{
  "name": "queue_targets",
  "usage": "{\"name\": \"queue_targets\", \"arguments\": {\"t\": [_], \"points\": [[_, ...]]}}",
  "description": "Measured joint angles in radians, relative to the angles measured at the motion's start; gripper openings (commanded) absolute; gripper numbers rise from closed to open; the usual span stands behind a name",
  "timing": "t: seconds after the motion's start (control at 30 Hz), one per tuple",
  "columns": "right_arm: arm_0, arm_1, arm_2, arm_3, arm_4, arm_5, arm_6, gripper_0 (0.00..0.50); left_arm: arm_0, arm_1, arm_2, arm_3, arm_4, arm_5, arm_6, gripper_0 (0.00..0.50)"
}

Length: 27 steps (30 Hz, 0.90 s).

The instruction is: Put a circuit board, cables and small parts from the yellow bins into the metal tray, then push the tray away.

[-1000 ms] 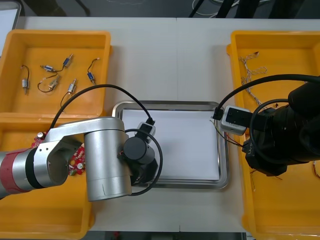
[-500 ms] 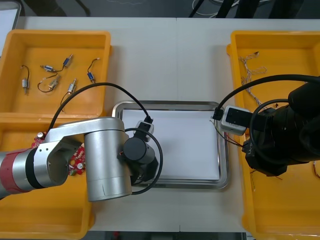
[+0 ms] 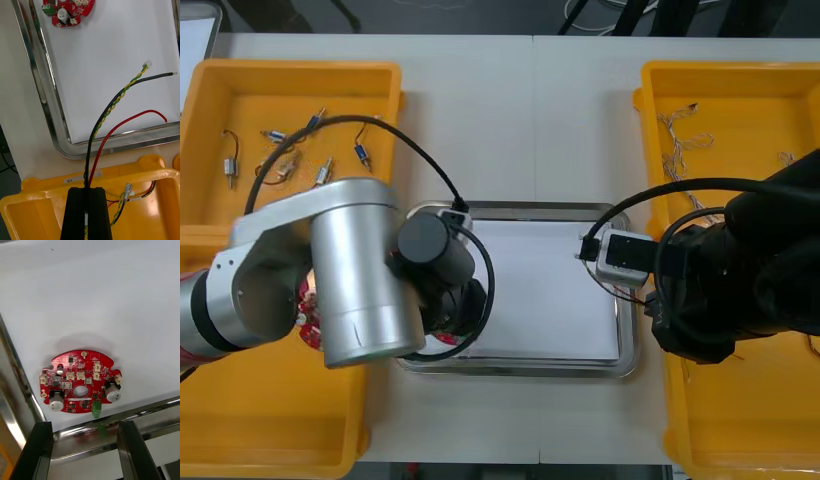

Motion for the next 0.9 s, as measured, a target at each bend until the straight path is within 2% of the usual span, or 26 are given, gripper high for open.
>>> {"name": "queue_targets", "arguments": {"t": [0.23, 0.5, 0.7, 0.9], "points": [[-0.088, 0.026, 0.138, 0.003, 0.045, -0.004, 0.0, 0.0, 0.0, 0.055, 0.168, -0.028, 0.103, 0.091, 0.0, 0.5], [-0.141, 0.143, 0.289, 0.08, 0.151, -0.004, 0.0, 0.0, 0.0, 0.12, 0.31, -0.016, 0.186, 0.179, 0.0, 0.5], [-0.153, 0.216, 0.397, 0.135, 0.288, -0.005, 0.0, 0.0, 0.0, 0.139, 0.394, 0.064, 0.204, 0.19, -0.03, 0.5], [-0.161, 0.255, 0.511, 0.223, 0.42, -0.061, 0.001, 0.0, 0.0, 0.14, 0.495, 0.169, 0.208, 0.203, -0.152, 0.5]]}}
